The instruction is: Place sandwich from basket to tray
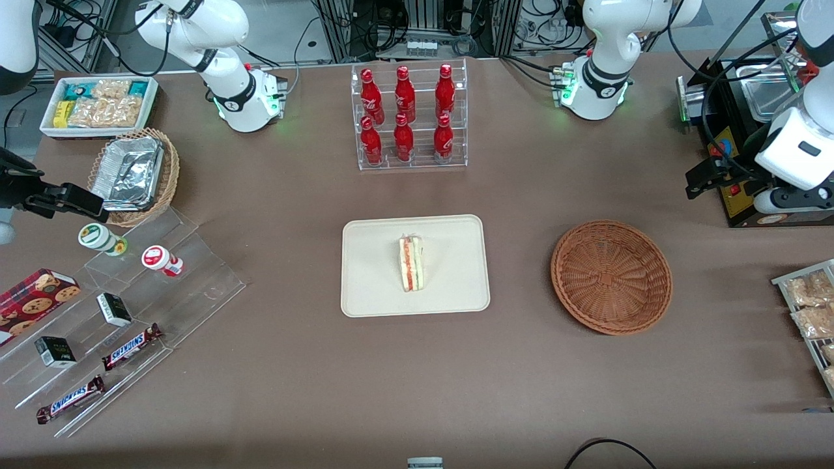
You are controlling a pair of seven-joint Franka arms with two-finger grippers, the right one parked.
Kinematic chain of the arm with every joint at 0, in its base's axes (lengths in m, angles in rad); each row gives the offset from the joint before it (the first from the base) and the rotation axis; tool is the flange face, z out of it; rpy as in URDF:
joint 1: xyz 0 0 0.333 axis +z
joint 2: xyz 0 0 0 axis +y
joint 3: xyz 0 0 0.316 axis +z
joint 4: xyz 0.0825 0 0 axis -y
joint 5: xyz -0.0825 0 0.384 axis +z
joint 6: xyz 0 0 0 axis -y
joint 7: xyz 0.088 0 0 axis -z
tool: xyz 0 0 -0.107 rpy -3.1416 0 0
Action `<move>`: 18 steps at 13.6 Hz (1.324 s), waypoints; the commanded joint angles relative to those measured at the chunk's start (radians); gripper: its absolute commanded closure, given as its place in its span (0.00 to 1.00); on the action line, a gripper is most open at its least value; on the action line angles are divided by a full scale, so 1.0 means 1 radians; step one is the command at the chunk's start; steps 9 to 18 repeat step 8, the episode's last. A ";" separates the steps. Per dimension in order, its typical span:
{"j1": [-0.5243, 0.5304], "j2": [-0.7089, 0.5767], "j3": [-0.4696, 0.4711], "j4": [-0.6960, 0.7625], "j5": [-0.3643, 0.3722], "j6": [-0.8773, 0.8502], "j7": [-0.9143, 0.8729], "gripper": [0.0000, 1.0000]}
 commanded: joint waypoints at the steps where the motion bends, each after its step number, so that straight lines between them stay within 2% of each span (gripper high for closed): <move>1: -0.020 -0.032 0.027 -0.022 -0.017 -0.005 0.015 0.00; 7: -0.020 -0.011 0.044 0.035 -0.017 -0.033 0.018 0.00; 18: -0.022 -0.012 0.042 0.032 -0.014 -0.041 0.018 0.00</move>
